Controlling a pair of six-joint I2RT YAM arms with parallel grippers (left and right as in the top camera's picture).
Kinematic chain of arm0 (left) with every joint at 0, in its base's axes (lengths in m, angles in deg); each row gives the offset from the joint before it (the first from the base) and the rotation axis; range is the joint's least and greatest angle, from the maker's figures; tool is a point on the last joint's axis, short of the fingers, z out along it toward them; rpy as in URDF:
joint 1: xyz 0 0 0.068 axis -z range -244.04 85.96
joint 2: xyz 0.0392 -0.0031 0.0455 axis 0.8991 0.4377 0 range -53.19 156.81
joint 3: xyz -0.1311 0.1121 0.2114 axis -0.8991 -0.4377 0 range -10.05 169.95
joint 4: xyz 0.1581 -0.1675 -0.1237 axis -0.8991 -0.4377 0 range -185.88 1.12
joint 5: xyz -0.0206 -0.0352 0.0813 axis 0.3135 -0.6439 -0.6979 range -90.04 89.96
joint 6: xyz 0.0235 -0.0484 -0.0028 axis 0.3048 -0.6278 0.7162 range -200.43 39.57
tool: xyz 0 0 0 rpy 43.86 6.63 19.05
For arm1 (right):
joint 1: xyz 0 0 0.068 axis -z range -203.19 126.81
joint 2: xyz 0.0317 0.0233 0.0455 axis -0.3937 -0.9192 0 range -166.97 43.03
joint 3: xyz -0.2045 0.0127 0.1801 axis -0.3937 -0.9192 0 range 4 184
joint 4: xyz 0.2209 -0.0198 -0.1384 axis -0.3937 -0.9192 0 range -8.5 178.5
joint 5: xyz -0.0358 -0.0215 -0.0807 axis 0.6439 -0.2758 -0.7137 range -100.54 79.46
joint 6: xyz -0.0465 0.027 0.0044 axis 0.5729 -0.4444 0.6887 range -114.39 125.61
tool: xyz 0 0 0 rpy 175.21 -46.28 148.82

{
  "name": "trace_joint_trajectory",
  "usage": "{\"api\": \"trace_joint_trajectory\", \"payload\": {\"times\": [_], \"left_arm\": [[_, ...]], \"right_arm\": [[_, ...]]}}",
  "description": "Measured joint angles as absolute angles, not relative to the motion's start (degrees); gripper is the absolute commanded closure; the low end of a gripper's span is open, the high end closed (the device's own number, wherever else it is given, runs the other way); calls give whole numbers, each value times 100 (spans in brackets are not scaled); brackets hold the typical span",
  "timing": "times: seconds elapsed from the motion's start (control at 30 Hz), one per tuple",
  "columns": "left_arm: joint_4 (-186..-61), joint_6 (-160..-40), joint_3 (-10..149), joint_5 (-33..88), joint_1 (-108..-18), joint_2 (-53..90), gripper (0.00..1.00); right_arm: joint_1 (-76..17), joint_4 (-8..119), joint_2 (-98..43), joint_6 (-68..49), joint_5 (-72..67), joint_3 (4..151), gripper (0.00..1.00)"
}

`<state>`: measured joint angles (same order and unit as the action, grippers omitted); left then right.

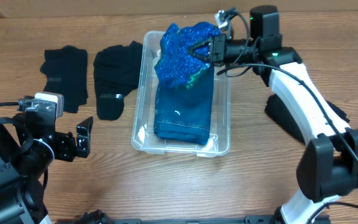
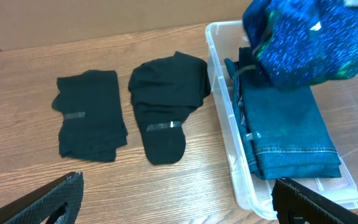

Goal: Pack container
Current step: 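Lift the sequined garment with the right gripper and place it atop the denim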

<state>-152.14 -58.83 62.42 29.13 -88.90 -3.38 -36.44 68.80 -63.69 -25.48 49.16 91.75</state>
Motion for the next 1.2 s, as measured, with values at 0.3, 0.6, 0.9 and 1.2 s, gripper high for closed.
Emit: {"api": "trace_joint_trajectory", "payload": {"times": [0.3, 0.6, 0.9, 1.2], "left_arm": [[-15217, -5883, 6242, 2913, -8890, -338, 0], [-15214, -5883, 6242, 2913, -8890, -338, 0], [-15214, -5881, 6242, 2910, -8890, -338, 0], [-15214, -5883, 6242, 2913, -8890, -338, 0]], "right_arm": [[-3955, 6943, -6474, -2758, 4389, 9175, 96], [-3939, 6384, -7278, -3040, 3399, 9177, 96], [-4064, 6585, -7276, -3538, 3447, 9372, 96], [-4077, 5055, -7276, -3361, 2144, 9590, 0]]}}
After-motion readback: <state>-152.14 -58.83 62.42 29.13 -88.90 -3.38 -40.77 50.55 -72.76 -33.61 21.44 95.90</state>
